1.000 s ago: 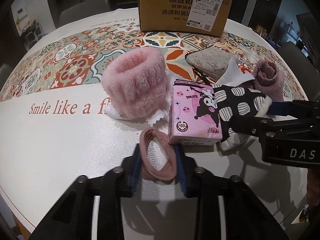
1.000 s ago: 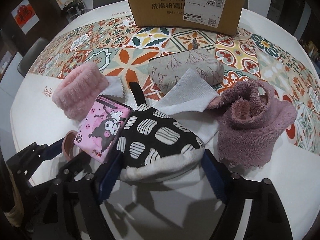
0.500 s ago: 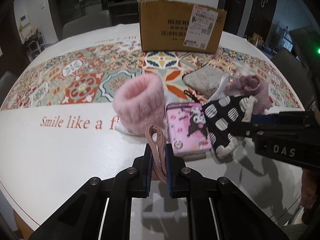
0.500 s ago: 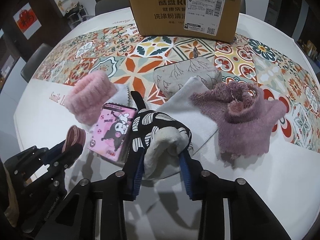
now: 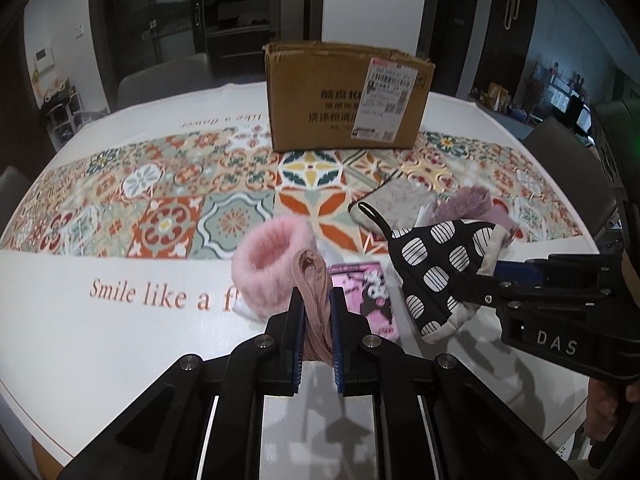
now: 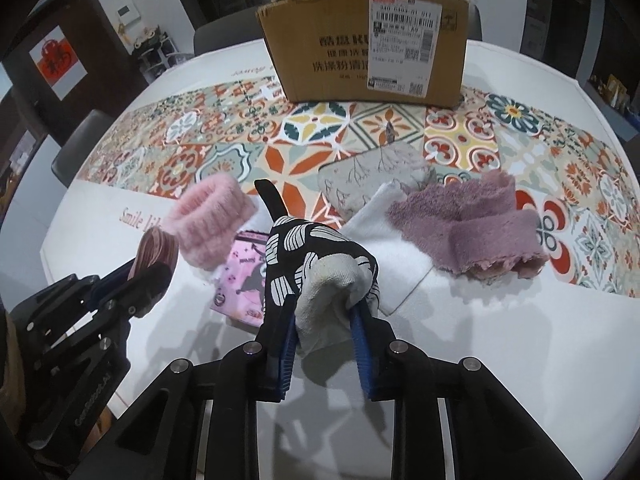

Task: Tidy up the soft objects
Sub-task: 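Carry the hair tie and dotted slipper with both tools over the cardboard box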

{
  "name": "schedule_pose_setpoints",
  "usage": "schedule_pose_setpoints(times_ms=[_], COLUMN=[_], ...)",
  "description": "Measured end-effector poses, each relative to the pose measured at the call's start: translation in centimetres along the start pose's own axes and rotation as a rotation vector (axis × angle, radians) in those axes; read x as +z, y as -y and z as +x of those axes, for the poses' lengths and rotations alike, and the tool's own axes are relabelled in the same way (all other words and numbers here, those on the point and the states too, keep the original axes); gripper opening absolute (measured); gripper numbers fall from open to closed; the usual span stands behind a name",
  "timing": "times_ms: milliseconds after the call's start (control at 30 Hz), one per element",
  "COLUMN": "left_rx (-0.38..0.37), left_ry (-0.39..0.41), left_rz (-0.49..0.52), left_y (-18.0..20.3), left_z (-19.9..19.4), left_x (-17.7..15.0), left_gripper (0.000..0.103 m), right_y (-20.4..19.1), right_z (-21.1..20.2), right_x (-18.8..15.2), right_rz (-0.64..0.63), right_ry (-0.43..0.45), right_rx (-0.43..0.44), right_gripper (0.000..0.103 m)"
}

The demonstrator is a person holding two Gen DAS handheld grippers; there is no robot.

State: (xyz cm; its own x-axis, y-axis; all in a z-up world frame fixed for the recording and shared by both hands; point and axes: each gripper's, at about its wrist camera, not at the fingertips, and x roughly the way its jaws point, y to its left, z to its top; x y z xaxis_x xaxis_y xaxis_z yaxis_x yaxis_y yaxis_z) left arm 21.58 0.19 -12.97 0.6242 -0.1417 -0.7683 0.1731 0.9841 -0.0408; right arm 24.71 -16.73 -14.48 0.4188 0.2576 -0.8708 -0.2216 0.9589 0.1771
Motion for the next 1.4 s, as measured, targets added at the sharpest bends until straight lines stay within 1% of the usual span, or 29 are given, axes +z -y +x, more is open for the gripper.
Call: schedule_pose_setpoints(times_ms=[333, 533, 733, 1067, 1400], left_rx=[-0.016, -0.011, -0.015, -0.027, -0.027], left_ry=[0.103, 0.174, 0.224, 0.31, 0.371], left_rz=[0.059, 0.091, 0.122, 0.124, 0.112], left_y=[0.6, 0.8, 1.0, 0.8, 0.7], left_z=[-2.3, -3.4, -3.9, -4.7, -4.9], left_x=[3.2, 5.6, 7.7, 11.6, 15.2], left_gripper=[0.013, 0.013, 0.013, 0.013, 0.013], right_y=[0.2, -0.1, 0.0, -0.1, 0.3], right_z=[-3.3, -5.2, -6.8, -9.0, -10.7], right_x=[1.4, 2.6, 4.0, 6.9, 10.3], right_rz=[0.049, 0.059, 0.067, 0.058, 0.063], right_ry=[0.097, 0.169, 0.234, 0.343, 0.447], right_rx=[-0.008, -0.016, -0.024, -0.039, -0.043], right_gripper=[0.027, 0.027, 0.027, 0.027, 0.027])
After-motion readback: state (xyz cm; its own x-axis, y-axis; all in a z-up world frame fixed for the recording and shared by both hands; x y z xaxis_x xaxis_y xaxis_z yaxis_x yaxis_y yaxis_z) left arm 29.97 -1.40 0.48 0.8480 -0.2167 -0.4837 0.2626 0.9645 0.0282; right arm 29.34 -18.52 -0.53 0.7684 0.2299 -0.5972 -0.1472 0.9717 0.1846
